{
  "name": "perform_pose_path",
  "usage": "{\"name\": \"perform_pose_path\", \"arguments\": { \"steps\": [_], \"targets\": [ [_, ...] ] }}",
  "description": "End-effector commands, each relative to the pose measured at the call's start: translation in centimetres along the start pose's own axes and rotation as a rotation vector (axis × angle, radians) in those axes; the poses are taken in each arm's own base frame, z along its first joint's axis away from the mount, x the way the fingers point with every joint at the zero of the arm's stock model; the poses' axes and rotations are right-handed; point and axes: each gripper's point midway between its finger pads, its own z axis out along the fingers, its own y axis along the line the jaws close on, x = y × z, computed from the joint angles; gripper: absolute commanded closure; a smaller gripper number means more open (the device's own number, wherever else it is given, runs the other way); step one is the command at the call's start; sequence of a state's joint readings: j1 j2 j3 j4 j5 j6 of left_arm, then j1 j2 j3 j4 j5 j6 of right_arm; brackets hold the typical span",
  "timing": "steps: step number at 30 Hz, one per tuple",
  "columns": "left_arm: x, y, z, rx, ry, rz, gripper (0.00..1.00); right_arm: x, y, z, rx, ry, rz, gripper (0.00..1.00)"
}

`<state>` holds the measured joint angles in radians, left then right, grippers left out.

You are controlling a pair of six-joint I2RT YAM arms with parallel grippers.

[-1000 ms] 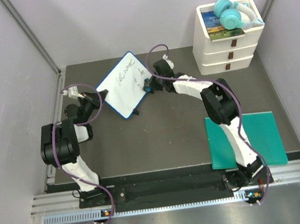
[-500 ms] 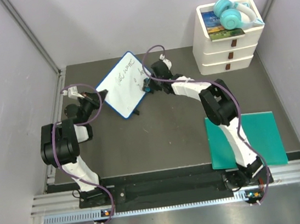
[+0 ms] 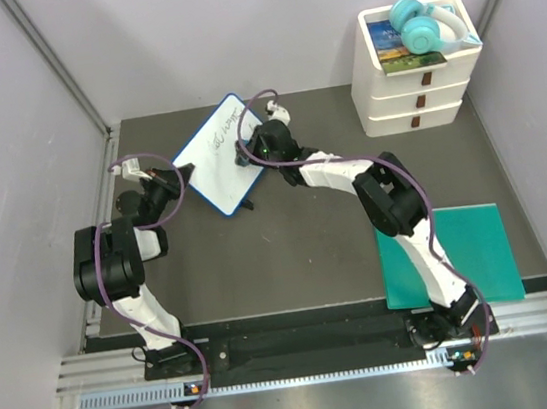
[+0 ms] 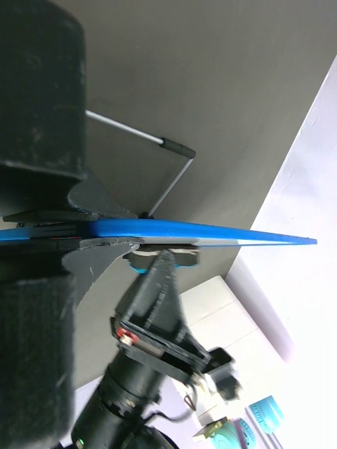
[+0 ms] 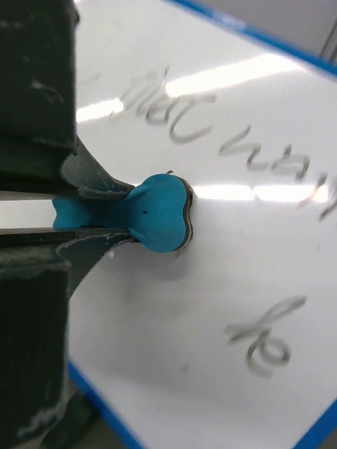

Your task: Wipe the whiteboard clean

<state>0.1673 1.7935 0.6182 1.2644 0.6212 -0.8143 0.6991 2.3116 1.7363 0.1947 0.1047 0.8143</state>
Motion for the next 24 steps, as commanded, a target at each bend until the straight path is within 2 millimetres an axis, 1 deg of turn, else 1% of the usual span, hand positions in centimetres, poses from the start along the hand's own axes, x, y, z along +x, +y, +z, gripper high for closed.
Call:
{"name": "perform_pose_path", "arguments": {
  "steps": [1,2,3,4,5,6,7,9,10,11,12,13,14,16,17,18,19,20,22,23,24],
  "targets": [
    [4.1,1.1,-0.6,-0.001,0.129,0.05,1.0,3.9,7.6,0.6,-0.229,0.112,-0.022,1.0],
    [4.2,1.1,-0.6,0.0,0.13,0.052,1.0,2.4,9.0,0.8,-0.25,0.081,-0.019,1.0],
    [4.1,1.0,-0.6,0.001,0.127,0.054,1.0,3.2,7.7,1.7,-0.208,0.104,-0.014,1.0],
    [4.1,1.0,-0.6,0.001,0.129,0.054,1.0,2.9,7.7,2.1,-0.198,0.101,-0.004,1.0],
    [4.2,0.9,-0.6,0.002,0.13,0.054,1.0,1.6,8.2,2.4,-0.201,0.083,0.017,1.0],
    [4.2,1.0,-0.6,0.0,0.133,0.053,1.0,2.0,6.1,3.3,-0.15,0.108,0.07,1.0],
    [4.1,0.9,-0.6,0.002,0.131,0.058,1.0,1.7,5.1,3.7,-0.131,0.114,0.103,1.0],
    [4.1,0.8,-0.6,0.004,0.131,0.059,1.0,2.0,3.2,4.0,-0.109,0.149,0.167,1.0],
    [4.1,0.9,-0.6,0.001,0.132,0.059,1.0,1.0,1.9,4.0,-0.089,0.139,0.183,1.0],
    [4.1,0.9,-0.6,0.0,0.133,0.058,1.0,1.7,-0.2,4.0,-0.035,0.145,0.19,1.0],
    [4.2,0.9,-0.5,0.001,0.134,0.058,1.0,1.6,-1.4,3.8,-0.008,0.142,0.193,1.0],
    [4.3,0.9,-0.5,0.002,0.138,0.054,1.0,0.8,-2.2,3.4,0.015,0.13,0.19,1.0],
    [4.2,0.9,-0.5,0.001,0.134,0.058,1.0,1.2,-4.2,3.1,0.075,0.128,0.186,1.0],
    [4.2,0.9,-0.5,0.003,0.135,0.059,1.0,1.1,-5.8,2.5,0.117,0.133,0.185,1.0],
    [4.4,0.8,-0.5,0.003,0.139,0.059,1.0,0.7,-7.3,2.0,0.148,0.135,0.195,1.0],
    [4.3,0.8,-0.5,0.003,0.137,0.06,1.0,0.3,-8.4,1.9,0.179,0.12,0.206,1.0],
    [4.4,0.8,-0.5,0.002,0.138,0.059,1.0,-0.1,-8.9,1.8,0.187,0.115,0.215,1.0],
    [4.4,0.8,-0.5,0.002,0.138,0.059,1.0,-0.5,-10.2,1.5,0.21,0.111,0.229,1.0],
    [4.3,0.8,-0.5,0.002,0.138,0.06,1.0,-0.9,-11.1,1.4,0.219,0.11,0.24,1.0],
    [4.4,0.8,-0.5,0.005,0.14,0.06,1.0,-1.3,-11.3,1.4,0.219,0.108,0.237,1.0],
    [4.4,0.8,-0.5,0.003,0.14,0.061,1.0,-1.7,-11.9,1.7,0.221,0.101,0.224,1.0]
  ]
}}
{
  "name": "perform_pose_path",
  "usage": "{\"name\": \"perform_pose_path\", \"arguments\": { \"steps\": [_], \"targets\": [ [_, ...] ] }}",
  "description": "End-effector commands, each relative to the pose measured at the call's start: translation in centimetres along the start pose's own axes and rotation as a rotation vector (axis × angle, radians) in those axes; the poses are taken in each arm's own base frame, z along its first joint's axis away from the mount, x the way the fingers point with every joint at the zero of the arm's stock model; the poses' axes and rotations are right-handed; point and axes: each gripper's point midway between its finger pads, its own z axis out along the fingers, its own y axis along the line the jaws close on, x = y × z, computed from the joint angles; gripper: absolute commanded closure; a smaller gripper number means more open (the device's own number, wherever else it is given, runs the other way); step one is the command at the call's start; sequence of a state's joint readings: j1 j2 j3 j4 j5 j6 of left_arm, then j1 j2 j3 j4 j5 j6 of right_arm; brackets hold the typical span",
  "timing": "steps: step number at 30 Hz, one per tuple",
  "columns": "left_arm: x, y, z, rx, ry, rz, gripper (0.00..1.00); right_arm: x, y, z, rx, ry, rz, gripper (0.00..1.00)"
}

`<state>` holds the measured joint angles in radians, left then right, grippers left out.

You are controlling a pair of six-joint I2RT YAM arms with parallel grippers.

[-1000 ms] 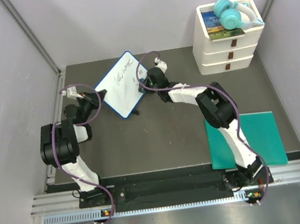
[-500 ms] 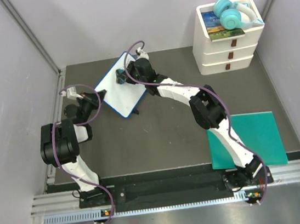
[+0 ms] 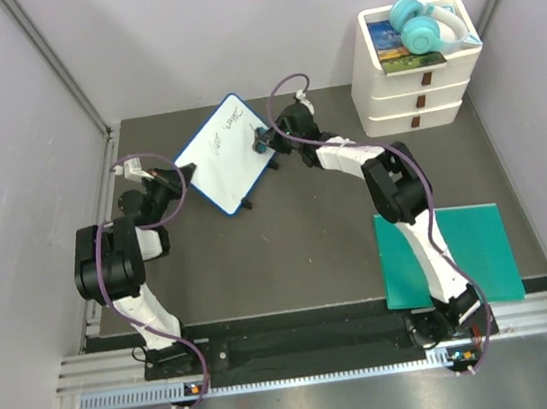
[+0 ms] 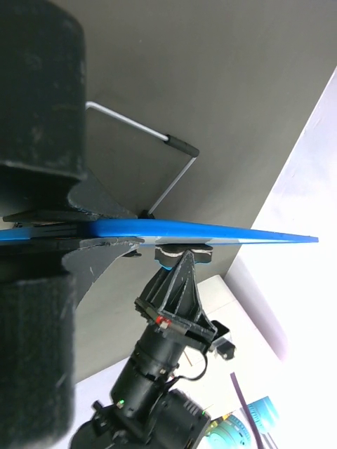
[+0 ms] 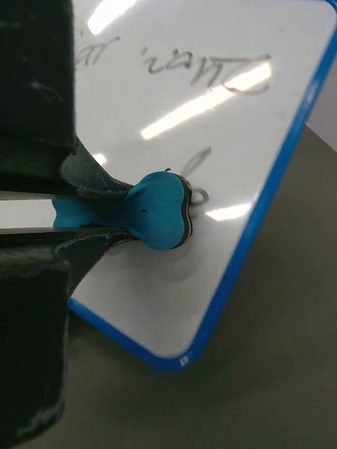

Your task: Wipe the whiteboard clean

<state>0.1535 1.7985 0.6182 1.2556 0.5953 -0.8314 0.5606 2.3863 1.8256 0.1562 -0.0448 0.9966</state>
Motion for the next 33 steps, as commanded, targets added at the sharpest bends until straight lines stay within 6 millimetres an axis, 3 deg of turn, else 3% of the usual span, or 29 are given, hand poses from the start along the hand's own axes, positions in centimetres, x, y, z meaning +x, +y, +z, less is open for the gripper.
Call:
{"name": "perform_pose_path", "arguments": {
  "steps": [1,2,4,16,19,21,24,25,27,29,32,33],
  "targets": [
    [4.1,0.8,-0.7,0.019,0.144,0.087,1.0,0.5,-7.3,0.0,0.199,0.055,-0.009,1.0],
    [4.1,0.7,-0.7,0.021,0.144,0.089,1.0,-0.2,-6.3,0.3,0.17,0.049,-0.014,1.0],
    [4.1,0.7,-0.7,0.02,0.145,0.092,1.0,-0.3,-6.1,0.6,0.17,0.057,-0.039,1.0],
    [4.6,0.4,-0.6,0.028,0.16,0.101,1.0,-2.8,3.2,1.2,-0.107,0.039,-0.121,1.0],
    [4.6,0.4,-0.5,0.027,0.16,0.1,1.0,-2.8,5.0,1.2,-0.149,0.04,-0.142,1.0],
    [4.6,0.4,-0.5,0.027,0.161,0.099,1.0,-1.7,5.9,1.4,-0.166,0.06,-0.155,1.0],
    [4.6,0.4,-0.5,0.027,0.161,0.102,1.0,-0.1,8.2,1.6,-0.206,0.076,-0.183,1.0],
    [4.7,0.3,-0.5,0.031,0.163,0.103,1.0,-0.4,9.9,1.4,-0.239,0.059,-0.198,1.0],
    [4.7,0.2,-0.5,0.033,0.165,0.104,1.0,0.9,9.9,1.7,-0.22,0.076,-0.216,1.0],
    [4.7,0.3,-0.6,0.032,0.165,0.103,1.0,0.1,9.6,2.0,-0.198,0.057,-0.183,1.0],
    [4.6,0.2,-0.6,0.031,0.166,0.107,1.0,-0.8,6.2,2.5,-0.097,0.058,-0.099,1.0],
    [4.6,0.1,-0.6,0.032,0.167,0.108,1.0,-1.3,3.8,2.6,-0.042,0.06,-0.076,1.0]
  ]
}}
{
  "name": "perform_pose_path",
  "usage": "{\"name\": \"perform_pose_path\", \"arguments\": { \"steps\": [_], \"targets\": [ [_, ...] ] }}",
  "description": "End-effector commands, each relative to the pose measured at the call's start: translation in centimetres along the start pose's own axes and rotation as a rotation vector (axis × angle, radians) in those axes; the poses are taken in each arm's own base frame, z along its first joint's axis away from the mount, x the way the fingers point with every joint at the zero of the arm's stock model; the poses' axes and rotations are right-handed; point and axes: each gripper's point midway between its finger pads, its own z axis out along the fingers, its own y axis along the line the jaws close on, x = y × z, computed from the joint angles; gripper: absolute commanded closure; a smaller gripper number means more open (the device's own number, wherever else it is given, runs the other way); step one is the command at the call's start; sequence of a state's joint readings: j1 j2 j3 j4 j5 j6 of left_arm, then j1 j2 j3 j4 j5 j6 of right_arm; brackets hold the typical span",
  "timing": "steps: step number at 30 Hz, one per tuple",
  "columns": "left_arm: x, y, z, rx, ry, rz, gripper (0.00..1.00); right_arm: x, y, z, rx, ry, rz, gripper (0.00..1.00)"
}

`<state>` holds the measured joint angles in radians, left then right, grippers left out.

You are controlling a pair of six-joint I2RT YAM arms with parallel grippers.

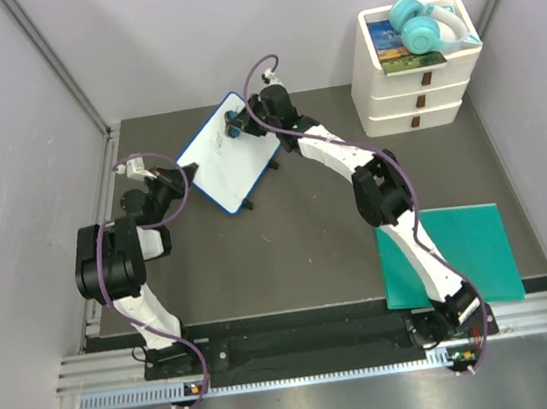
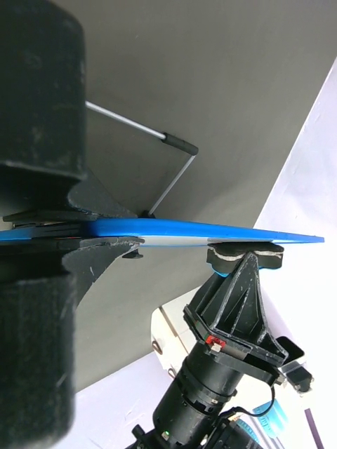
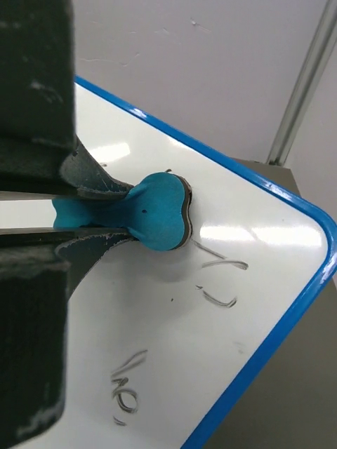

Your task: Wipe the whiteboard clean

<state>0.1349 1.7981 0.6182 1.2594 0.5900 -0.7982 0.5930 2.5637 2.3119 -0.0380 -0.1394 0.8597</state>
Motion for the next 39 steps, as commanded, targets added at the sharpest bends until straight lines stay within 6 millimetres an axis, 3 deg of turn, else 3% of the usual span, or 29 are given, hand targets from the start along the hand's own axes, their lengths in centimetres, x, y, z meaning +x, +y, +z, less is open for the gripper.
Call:
{"name": "perform_pose_path", "arguments": {
  "steps": [1,2,3,4,7,10,14,20,23,26,30,39],
  "targets": [
    [4.3,0.4,-0.8,0.022,0.163,0.073,1.0,0.0,-6.1,-0.4,0.162,0.012,0.1,1.0],
    [4.3,0.3,-0.8,0.023,0.164,0.073,1.0,-0.4,-7.1,-0.7,0.19,-0.005,0.112,1.0],
    [4.3,0.3,-0.8,0.025,0.165,0.073,1.0,-0.4,-9.8,-1.2,0.244,-0.012,0.123,1.0],
    [4.3,0.3,-0.7,0.025,0.164,0.074,1.0,-1.6,-10.1,-1.6,0.256,-0.052,0.122,1.0],
    [4.5,0.4,-0.8,0.026,0.166,0.071,1.0,-3.0,-13.0,-2.4,0.307,-0.075,0.144,1.0],
    [4.5,0.3,-0.7,0.026,0.168,0.072,1.0,-3.7,-14.3,-2.8,0.318,-0.082,0.185,1.0],
    [4.5,0.3,-0.7,0.028,0.168,0.076,1.0,-4.0,-13.9,-2.1,0.279,-0.081,0.175,1.0],
    [4.7,0.2,-0.7,0.031,0.175,0.077,1.0,-4.5,-9.7,-1.7,0.179,-0.081,0.149,1.0],
    [4.7,0.1,-0.6,0.033,0.178,0.081,1.0,-4.9,-6.2,-1.9,0.107,-0.098,0.109,1.0],
    [4.9,0.1,-0.6,0.035,0.183,0.081,1.0,-3.6,-2.6,-2.0,0.051,-0.092,0.045,1.0],
    [5.0,0.1,-0.6,0.034,0.184,0.083,1.0,0.7,2.5,-1.8,-0.028,-0.036,-0.034,1.0],
    [5.3,0.0,-0.6,0.035,0.19,0.086,1.0,9.5,10.1,-1.8,-0.181,0.126,-0.178,1.0]
  ]
}}
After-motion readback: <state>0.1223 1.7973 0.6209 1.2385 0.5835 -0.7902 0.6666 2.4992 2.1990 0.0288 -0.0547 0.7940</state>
